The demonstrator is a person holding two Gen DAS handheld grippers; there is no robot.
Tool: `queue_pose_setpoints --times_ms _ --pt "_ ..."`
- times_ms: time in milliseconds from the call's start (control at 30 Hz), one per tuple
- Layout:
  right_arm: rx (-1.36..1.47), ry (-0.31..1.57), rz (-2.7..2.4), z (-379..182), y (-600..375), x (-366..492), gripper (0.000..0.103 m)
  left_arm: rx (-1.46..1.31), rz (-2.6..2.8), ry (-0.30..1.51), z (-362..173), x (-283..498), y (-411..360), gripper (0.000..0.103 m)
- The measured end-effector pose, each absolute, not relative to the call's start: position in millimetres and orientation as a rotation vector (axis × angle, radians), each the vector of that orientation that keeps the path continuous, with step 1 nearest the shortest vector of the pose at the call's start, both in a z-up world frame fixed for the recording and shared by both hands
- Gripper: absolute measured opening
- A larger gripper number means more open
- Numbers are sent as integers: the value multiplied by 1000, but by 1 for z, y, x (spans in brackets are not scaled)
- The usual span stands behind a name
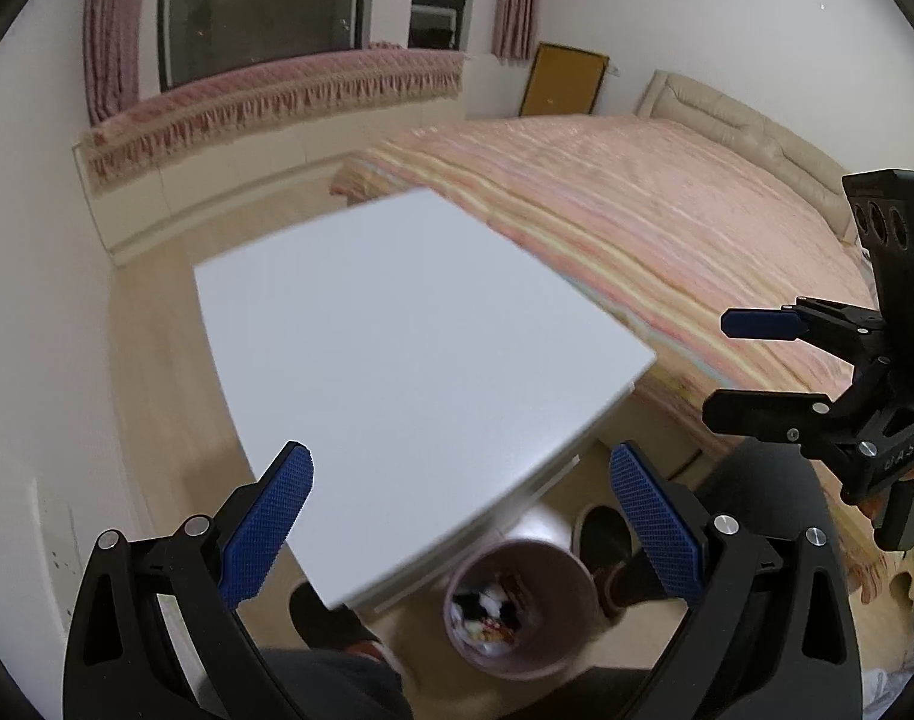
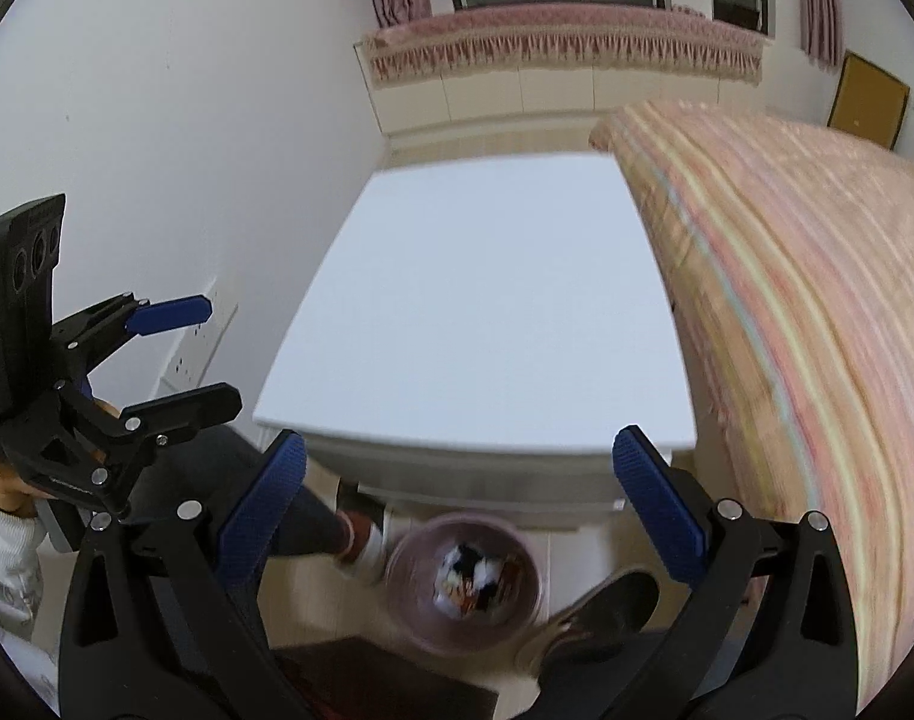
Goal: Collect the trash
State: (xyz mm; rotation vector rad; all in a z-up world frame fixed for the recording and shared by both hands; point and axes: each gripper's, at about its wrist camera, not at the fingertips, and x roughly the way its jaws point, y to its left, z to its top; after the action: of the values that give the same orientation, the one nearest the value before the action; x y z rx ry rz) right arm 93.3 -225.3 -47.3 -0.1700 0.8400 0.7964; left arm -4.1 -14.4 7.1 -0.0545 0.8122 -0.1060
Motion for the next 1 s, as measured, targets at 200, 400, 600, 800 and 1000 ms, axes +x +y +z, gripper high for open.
queue_pose_setpoints --times_ms 200,400,600,800,1000 --pt "-169 781 805 -23 -212 108 100 -41 -64 750 32 7 -5 96" --pt "-166 748 813 -9 -202 118 100 -77 -56 730 41 15 2 97" --pt "-177 740 819 -6 -197 123 100 -96 -48 726 47 16 7 97" --pt "-178 737 821 -5 -198 125 100 -96 -45 727 49 17 11 97" --pt "-184 733 826 -4 -199 124 100 -86 -29 720 51 16 10 97"
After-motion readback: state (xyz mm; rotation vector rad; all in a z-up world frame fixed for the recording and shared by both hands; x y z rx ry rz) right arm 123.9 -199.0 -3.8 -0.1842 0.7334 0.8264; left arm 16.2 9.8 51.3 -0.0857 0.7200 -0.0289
